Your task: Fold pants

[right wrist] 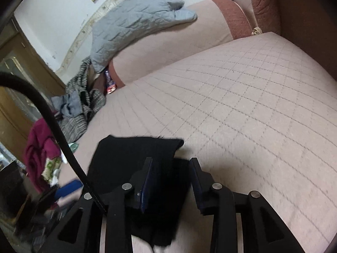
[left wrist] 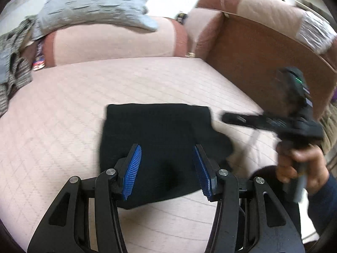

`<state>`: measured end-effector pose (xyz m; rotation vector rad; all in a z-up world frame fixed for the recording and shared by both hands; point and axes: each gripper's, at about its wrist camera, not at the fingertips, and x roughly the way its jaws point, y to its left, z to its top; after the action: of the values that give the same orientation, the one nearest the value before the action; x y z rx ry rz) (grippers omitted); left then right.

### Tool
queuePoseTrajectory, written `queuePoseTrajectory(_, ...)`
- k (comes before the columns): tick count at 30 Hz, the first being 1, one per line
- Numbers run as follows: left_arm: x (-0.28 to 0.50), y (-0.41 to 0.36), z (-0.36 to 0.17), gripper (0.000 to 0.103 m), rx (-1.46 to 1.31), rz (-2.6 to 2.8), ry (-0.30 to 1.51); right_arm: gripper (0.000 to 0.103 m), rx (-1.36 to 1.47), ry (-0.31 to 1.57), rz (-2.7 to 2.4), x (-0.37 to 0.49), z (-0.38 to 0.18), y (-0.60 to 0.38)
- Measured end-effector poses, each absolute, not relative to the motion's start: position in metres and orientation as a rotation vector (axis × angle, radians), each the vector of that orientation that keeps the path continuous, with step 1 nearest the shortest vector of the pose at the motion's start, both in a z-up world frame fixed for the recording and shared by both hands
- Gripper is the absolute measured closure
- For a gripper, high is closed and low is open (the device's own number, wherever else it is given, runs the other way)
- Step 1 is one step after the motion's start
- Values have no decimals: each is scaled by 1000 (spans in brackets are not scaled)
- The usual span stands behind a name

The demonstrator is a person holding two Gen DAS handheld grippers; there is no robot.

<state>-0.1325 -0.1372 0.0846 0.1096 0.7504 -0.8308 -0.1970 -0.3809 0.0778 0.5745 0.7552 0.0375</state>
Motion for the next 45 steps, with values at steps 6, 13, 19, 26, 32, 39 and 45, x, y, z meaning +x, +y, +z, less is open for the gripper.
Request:
queuePoseTrajectory(6,-107,-123,72,53,57,-726,783,75,466,832,118,-207,76,-338)
queuePoseTrajectory(13,-110,-121,57,53,86,-679,803,94,274,862,110,-215,80,-310)
queuePoseTrajectory(19,-113,-125,47,53,79,-657,814,94,253,879,85,-218,70,-311)
queuePoseTrajectory(26,-114,-130,43,51,90,-644,814,94,263,889,89,-218,65,-313)
queuePoseTrajectory(32,-113,-128,44,51,88,-641,820,94,289,891,89,-220,66,-311)
queuePoseTrajectory(39,-112,-121,48,51,63,-631,839,94,312,886,79,-222,73,-317)
queuePoseTrajectory(45,-112,-121,55,51,61,-630,834,91,340,862,59,-223,80,-320)
